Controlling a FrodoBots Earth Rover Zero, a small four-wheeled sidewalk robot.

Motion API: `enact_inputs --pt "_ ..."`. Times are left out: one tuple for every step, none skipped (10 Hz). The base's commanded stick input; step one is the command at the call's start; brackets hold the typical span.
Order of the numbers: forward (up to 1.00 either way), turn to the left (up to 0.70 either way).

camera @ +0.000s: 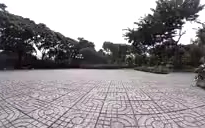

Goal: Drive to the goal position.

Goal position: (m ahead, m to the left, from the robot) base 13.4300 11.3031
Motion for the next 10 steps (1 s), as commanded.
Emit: enact_inputs --pt "1.00 0.00" --pt "1.00 0.00" --pt "1.00 0.00" --pt "1.00 0.00" --pt "1.00 0.00" --pt "1.00 0.00" --pt "1.00 0.00" --pt "1.00 0.00" --pt "1.00 0.00" --pt "1.00 0.00"
